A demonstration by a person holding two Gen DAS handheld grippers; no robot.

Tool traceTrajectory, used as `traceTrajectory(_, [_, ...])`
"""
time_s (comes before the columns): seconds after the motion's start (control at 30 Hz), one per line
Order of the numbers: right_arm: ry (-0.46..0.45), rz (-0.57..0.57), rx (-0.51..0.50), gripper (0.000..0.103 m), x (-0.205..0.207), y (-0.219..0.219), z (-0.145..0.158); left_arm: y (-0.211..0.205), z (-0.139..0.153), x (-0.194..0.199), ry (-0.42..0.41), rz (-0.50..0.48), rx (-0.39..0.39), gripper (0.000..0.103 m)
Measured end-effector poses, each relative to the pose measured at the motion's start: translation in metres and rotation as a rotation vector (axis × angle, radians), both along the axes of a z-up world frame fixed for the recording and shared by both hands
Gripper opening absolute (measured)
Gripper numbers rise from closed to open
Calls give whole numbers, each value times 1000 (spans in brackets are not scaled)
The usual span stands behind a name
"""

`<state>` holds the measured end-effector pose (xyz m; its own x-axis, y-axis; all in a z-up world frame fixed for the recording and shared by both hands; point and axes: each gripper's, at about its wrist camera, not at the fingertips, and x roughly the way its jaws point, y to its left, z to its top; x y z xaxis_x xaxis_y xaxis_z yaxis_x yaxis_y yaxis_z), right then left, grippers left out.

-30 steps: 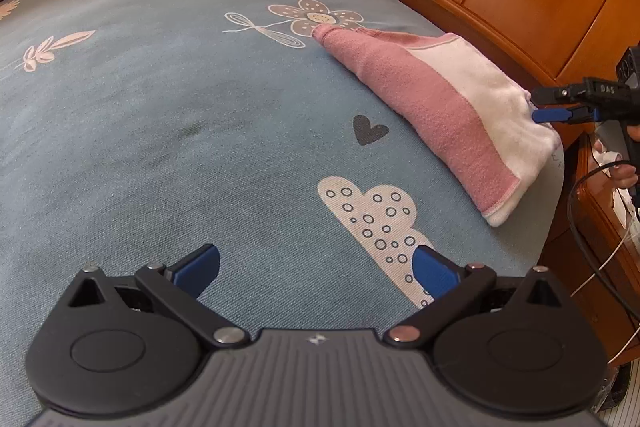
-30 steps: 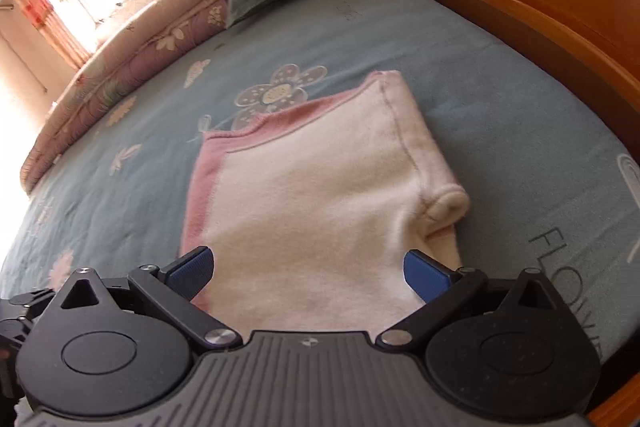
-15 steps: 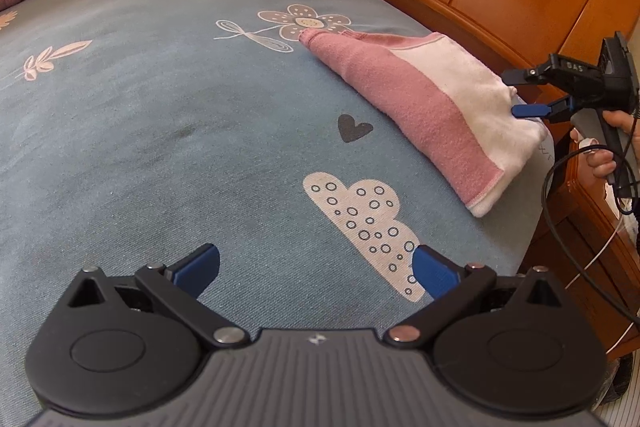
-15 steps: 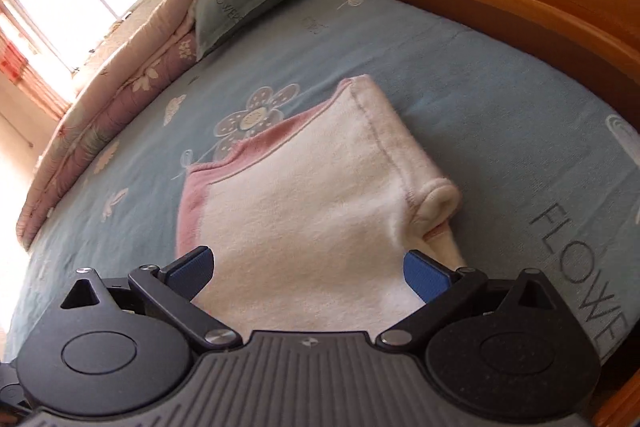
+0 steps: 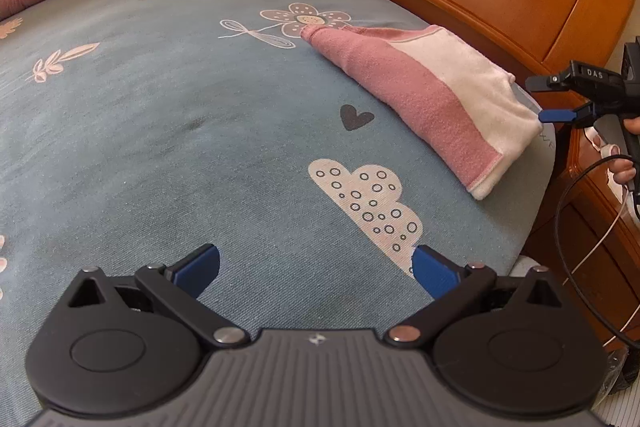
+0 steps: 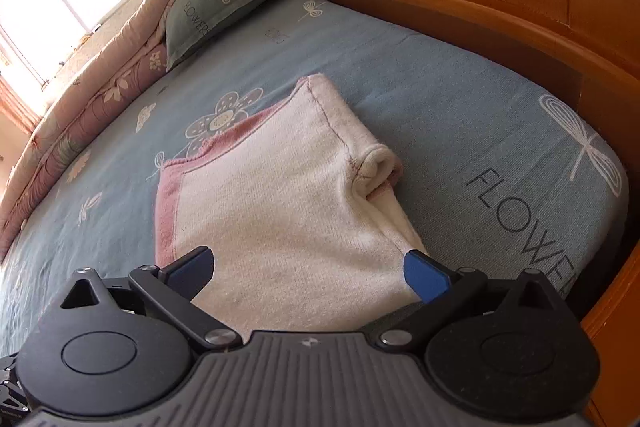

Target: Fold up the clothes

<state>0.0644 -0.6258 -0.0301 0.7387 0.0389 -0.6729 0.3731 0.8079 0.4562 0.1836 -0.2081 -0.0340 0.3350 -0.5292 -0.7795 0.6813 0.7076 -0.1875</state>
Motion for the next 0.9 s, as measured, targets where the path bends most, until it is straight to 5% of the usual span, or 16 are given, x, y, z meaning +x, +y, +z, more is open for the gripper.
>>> traceTrajectory(0.17, [-89, 215, 83, 103, 12, 40, 14, 9, -2, -1, 5, 25, 8, 102])
traceTrajectory(0.37, [80, 162, 0, 103, 21, 55, -15, 21, -2, -5, 2, 37, 12, 102])
traceTrajectory(0.67, [-115, 320, -208, 103, 79, 85, 34, 23, -10, -5, -45, 40, 102, 102])
traceTrajectory(0.9, [-17, 417, -289, 103, 117, 116, -28, 34, -19, -2, -28, 57, 147, 102])
